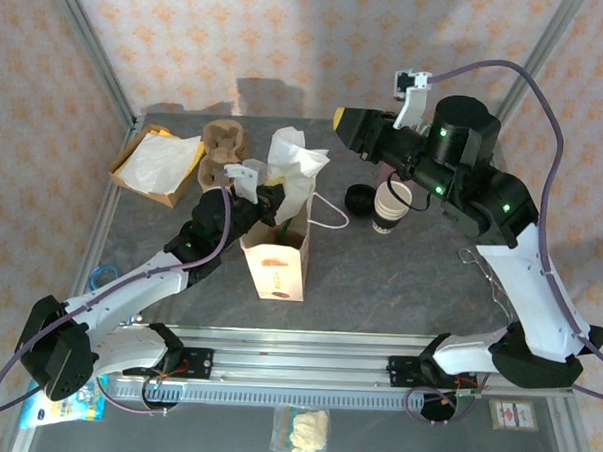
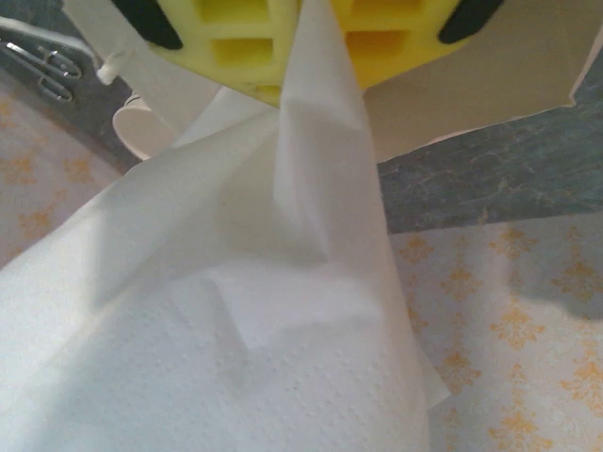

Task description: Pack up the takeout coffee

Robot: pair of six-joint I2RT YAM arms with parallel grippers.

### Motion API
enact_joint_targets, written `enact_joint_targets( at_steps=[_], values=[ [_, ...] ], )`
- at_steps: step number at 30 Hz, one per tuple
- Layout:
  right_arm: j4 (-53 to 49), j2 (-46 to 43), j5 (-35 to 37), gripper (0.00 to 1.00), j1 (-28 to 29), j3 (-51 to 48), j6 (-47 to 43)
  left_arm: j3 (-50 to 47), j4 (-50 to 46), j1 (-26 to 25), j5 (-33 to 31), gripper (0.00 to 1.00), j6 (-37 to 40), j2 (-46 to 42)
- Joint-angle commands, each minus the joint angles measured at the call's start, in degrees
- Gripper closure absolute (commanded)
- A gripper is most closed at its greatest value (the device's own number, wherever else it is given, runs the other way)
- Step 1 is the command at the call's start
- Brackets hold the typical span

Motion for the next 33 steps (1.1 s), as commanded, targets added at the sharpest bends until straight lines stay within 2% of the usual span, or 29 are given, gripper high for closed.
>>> enact_joint_targets(
  at_steps=[1,3,6,8,12,16,25,29,33],
  values=[
    [2.51,-0.55,1.01,0.62,-0.16,-0.78,-0.63,3.07,-4.95,0.44,1.02,0.84,1.23,0.84],
    [2.73,-0.93,1.12,0.62,-0.16,-1.22,-0.72,3.52,-6.08,0.43,0.69,0.81,1.32,0.73],
    [3.26,-1.88,1.23,0.62,-0.16,-2.12,-0.72,4.09,-7.79,0.42,-0.4,0.66,1.64,0.08],
    [3.63,-2.53,1.29,0.62,-0.16,-2.69,-0.77,4.69,-9.12,0.42,-0.96,0.51,2.02,-0.21],
    [4.4,-3.38,1.23,0.62,-0.15,-3.92,-0.52,6.87,-12.72,0.42,-1.34,0.37,3.29,-0.63],
    [5.09,-3.74,1.14,0.62,-0.16,-4.71,-0.19,9.0,-15.78,0.42,-1.68,0.31,4.26,-1.22],
    [5.55,-4.23,1.03,0.62,-0.16,-5.01,-0.18,14.15,-20.06,0.42,-1.52,0.3,4.42,-2.69],
    [5.38,-4.29,3.5,0.61,-0.16,-4.65,-0.03,23.69,-23.61,0.42,-2.83,0.2,5.94,-3.21],
    [3.09,-2.89,9.66,0.61,-0.34,-5.08,4.48,39.52,-35.01,0.42,-8.02,0.03,10.2,-1.2]
  ],
)
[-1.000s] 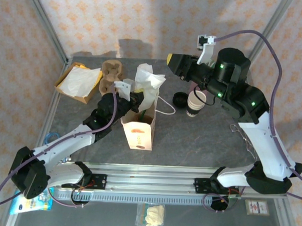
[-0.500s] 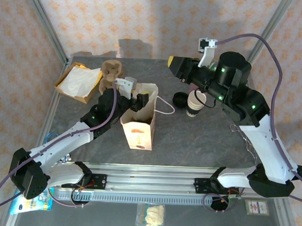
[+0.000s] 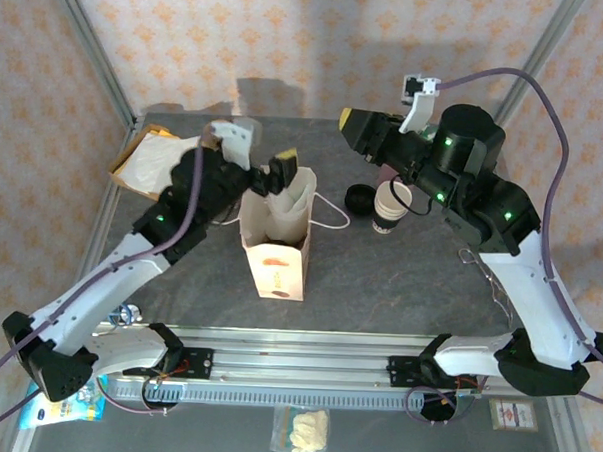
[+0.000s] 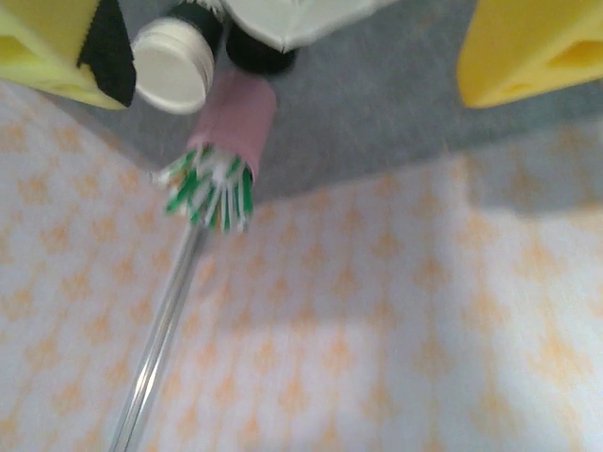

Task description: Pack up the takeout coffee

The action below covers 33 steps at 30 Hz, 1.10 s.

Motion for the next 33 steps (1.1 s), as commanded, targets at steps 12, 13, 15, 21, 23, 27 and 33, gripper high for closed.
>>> enact_joint_targets(
  at_steps=[12,13,15,21,23,27,33],
  values=[
    [-0.78,-6.2,14.46,0.56,-7.44,-18.91,10.39,27.98,-43.48,11.23,-14.6,0.01,-16.35,4.94],
    [-0.19,-7.62,13.24,0.56,-10.36,-21.45,11.35,22.78,-40.43,13.88,-15.1,0.01,-17.43,1.76],
    [2.28,-10.56,10.73,0.56,-18.0,-28.63,12.04,10.51,-32.74,20.83,-15.73,0.01,-18.35,-5.14],
    [16.16,-17.9,12.86,0.55,-34.11,-51.1,10.34,-19.16,-13.59,35.77,-18.9,0.01,-20.05,-17.4],
    [22.71,-21.13,17.93,0.54,-35.73,-59.01,8.8,-29.0,-5.15,38.14,-20.7,0.01,-20.36,-19.99],
    [40.35,-27.69,25.44,0.44,-35.85,-76.8,0.04,-46.91,13.72,40.78,-22.1,0.01,-14.94,-21.4],
    [63.43,-26.39,23.6,0.34,-35.87,-93.93,-12.18,-63.17,43.19,41.39,-12.78,0.01,-7.57,-15.61]
  ],
)
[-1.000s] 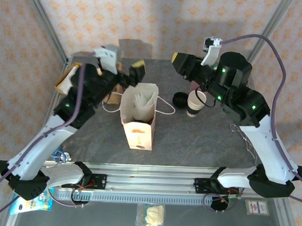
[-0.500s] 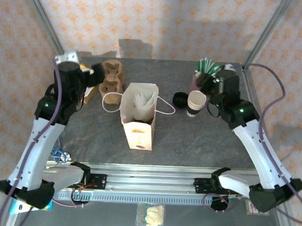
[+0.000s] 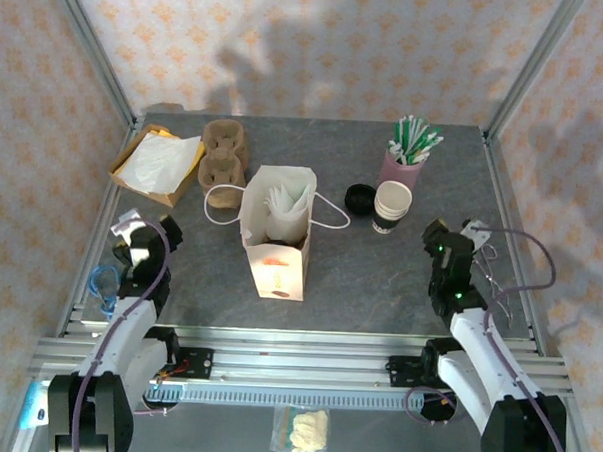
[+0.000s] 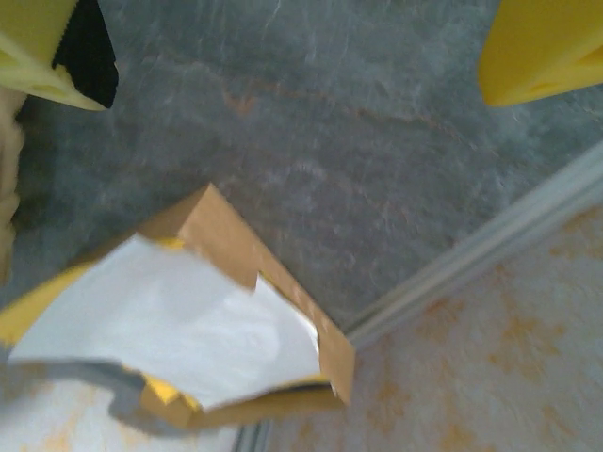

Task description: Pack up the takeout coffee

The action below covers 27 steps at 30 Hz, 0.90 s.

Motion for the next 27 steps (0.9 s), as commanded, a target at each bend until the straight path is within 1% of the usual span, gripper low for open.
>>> enact_joint_targets(
  at_steps=[1,5,9,10,11,13,14,15,16,17,18,19,20,21,22,23,24,25,26,27],
  values=[
    [22.08,2.26,0.69,0.33,-0.07,-4.74,-9.8,-4.29,27.85,0.24,6.92,0.01,5.29,3.64],
    [41.0,9.78,-3.76,0.31,-0.1,-11.01,-16.28,-5.95,42.1,0.22,13.23,0.01,7.43,14.52],
    [54.22,21.4,-5.0,0.28,-0.08,-11.03,-18.1,-6.16,57.39,0.22,15.92,0.01,8.02,26.2],
    [57.1,24.75,-5.38,0.27,-0.07,-10.53,-17.82,-5.42,59.32,0.19,16.84,0.01,8.51,28.38],
    [57.51,27.39,-6.01,0.25,0.2,-9.34,-19.04,-4.4,59.89,-0.26,17.23,0.01,9.73,30.54],
    [54.51,30.48,-5.37,0.23,0.62,-5.81,-20.68,-3.03,62.37,-0.54,18.22,0.01,10.61,35.37],
    [56.99,32.42,-5.59,0.22,0.63,-5.47,-21.97,-2.65,64.65,-0.74,20.01,0.01,11.55,37.55],
    [58.4,34.34,-5.36,0.22,0.63,-5.3,-21.89,-1.98,63.15,-1.7,20.45,0.01,12.97,38.02],
    [59.09,36.29,-4.6,0.22,0.59,-4.84,-21.61,-1.49,62.06,-2.8,19.36,0.01,14.11,39.0],
    [61.91,38.58,-5.24,0.21,0.55,-5.26,-21.94,-2.03,66.61,-3.26,18.15,0.01,14.04,41.05],
    [63.62,39.79,-5.23,0.21,0.38,-5.58,-21.51,-2.1,67.68,-3.16,17.32,0.01,13.38,41.35],
    [63.81,40.79,-5.81,0.2,-0.42,-5.68,-20.65,-1.37,63.19,-3.12,16.51,0.01,13.01,39.85],
    [65.89,42.35,-5.86,0.18,-0.59,-5.7,-20.51,-0.9,61.23,-3.2,16.42,0.01,13.13,39.42],
    [64.85,42.61,-5.94,0.16,-0.73,-4.95,-20.52,-1.22,63.37,-3.2,16.34,0.01,13.09,40.19],
    [60.54,41.73,-6.68,0.14,-1.04,-3.56,-20.02,-1.83,66.62,-3.2,16.23,0.01,13.14,41.11],
    [59.63,41.76,-8.3,0.14,-2.01,-3.0,-19.49,-1.44,64.77,-3.26,15.91,0.01,13.1,40.48],
    [60.26,42.27,-8.18,0.08,-2.32,-2.89,-19.08,-0.88,62.06,-3.45,15.4,0.01,13.21,39.96],
    [58.75,41.91,-8.59,0.0,-2.67,-2.4,-18.81,-0.72,62.08,-3.93,14.38,0.01,13.55,40.24],
    [58.85,41.97,-9.09,0.0,-2.94,-2.41,-18.71,-0.89,63.53,-4.41,13.62,0.01,13.85,40.74],
    [59.31,42.11,-9.11,0.0,-2.97,-2.53,-18.71,-0.76,62.96,-4.58,13.71,0.01,13.96,40.53]
  ],
)
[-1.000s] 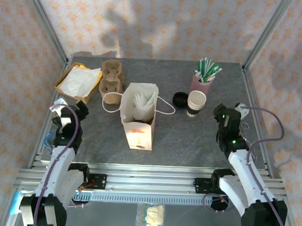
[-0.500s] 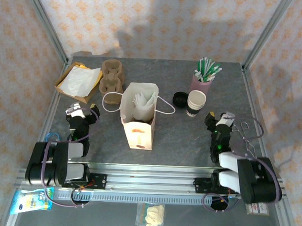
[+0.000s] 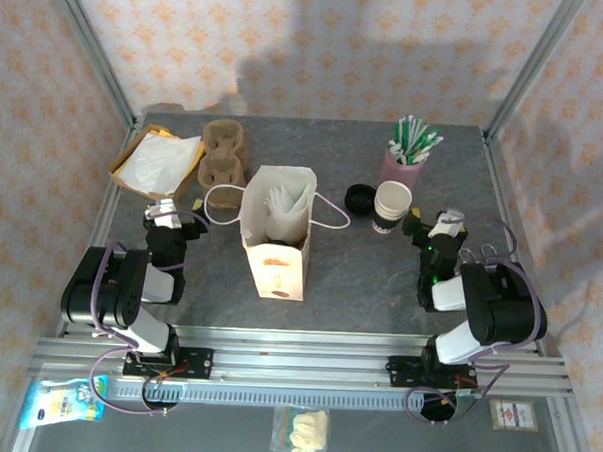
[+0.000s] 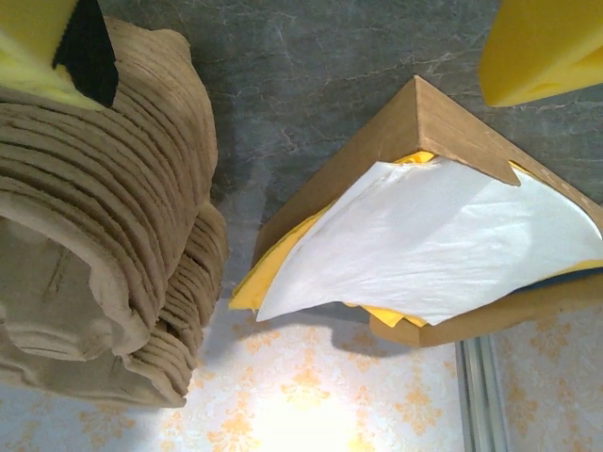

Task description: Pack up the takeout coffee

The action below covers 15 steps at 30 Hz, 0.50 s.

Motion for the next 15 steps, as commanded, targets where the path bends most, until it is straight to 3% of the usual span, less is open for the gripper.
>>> enact_joint_targets(
  at_steps=[1,15],
  values=[
    [0.5,-0.34,-1.34,0.0,-0.48,1.11,0.59,1.62,1.1,-0.89,-1.31,0.01,1.61,-0.3],
    [0.81,-0.26,-1.37,0.0,-0.48,1.11,0.46,2.2,0.49,-1.01,0.46,0.01,2.52,-0.01]
  ],
)
